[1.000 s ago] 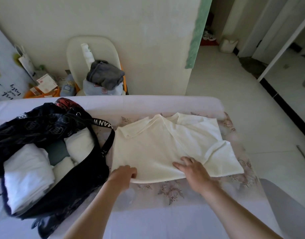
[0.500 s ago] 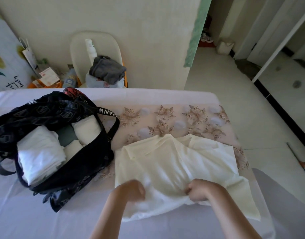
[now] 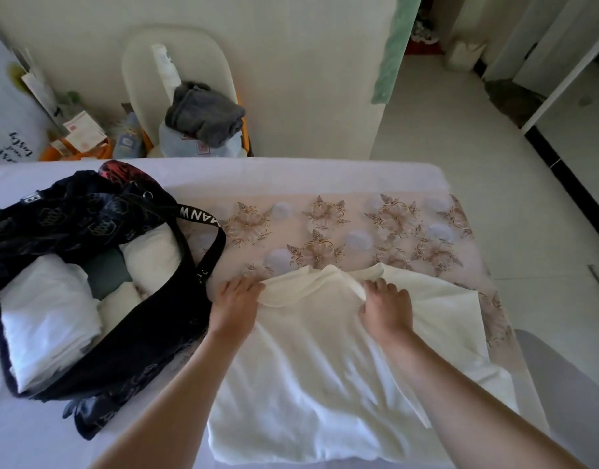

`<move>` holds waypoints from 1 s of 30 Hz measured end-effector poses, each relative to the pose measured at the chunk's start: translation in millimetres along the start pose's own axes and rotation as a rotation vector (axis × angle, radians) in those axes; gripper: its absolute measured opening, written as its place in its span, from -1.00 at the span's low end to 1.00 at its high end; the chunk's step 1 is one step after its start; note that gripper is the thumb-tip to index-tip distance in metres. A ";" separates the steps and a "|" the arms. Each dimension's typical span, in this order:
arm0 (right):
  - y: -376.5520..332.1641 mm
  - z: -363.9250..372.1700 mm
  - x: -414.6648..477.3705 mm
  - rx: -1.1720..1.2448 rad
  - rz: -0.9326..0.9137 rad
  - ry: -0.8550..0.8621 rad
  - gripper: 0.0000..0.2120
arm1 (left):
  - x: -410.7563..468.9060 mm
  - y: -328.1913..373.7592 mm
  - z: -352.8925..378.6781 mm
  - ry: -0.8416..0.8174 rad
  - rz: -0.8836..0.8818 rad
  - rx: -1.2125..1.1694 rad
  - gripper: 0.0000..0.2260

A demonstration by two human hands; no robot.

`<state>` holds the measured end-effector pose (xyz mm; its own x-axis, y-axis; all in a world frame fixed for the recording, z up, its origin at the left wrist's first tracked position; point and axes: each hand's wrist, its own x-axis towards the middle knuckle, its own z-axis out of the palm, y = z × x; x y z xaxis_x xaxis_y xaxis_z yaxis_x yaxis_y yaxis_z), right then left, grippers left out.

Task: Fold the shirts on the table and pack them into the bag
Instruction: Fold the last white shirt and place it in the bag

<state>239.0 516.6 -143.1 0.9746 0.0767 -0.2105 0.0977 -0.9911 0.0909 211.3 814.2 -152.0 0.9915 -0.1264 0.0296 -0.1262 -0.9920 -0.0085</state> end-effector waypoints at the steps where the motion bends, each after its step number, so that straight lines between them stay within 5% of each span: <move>1: 3.8 -1.4 7.7 -0.038 -0.031 0.031 -0.69 | 6.9 -4.6 0.7 0.028 0.003 -0.007 -0.73; 3: 9.9 -13.4 21.7 -0.055 -0.025 0.014 -0.83 | 25.5 -9.1 -7.4 0.005 -0.129 -0.065 -0.82; 6: 19.3 -26.3 53.0 0.074 0.073 -0.029 -0.76 | 55.8 -10.4 -25.3 -0.099 -0.409 -0.099 -0.79; 8: 21.9 -30.0 68.3 0.024 0.071 -0.036 -0.69 | 65.7 -9.1 -23.9 -0.133 -0.433 -0.021 -0.73; 11: 17.4 -29.9 77.5 -0.087 -0.035 0.033 -0.65 | 62.9 -2.2 -12.0 -0.007 -0.283 -0.007 -0.55; 14: 8.5 -19.1 70.3 0.008 -0.309 0.270 -0.53 | 41.1 0.9 15.6 0.059 0.115 -0.160 -0.65; 17: -9.2 3.8 45.4 0.119 -0.701 0.285 -0.52 | 9.1 -7.0 38.5 -0.104 0.066 -0.142 -0.57; 22: -26.1 14.3 13.7 0.056 -0.383 -0.160 -0.42 | -41.4 -23.3 39.1 -0.057 -0.034 -0.194 -0.53; 26: -54.9 4.7 -20.4 0.091 -0.317 -0.094 -0.47 | -97.8 -4.5 12.7 0.060 -0.250 -0.350 -0.62; 30: -79.0 18.1 -72.4 0.224 -0.367 -0.005 -0.61 | -147.6 17.6 -6.9 -0.126 -0.621 -0.483 -0.58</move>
<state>157.0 587.3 -152.7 0.8823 0.4289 -0.1939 0.3914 -0.8973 -0.2042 62.5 815.4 -149.6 0.8773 0.4232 -0.2264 0.4800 -0.7768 0.4078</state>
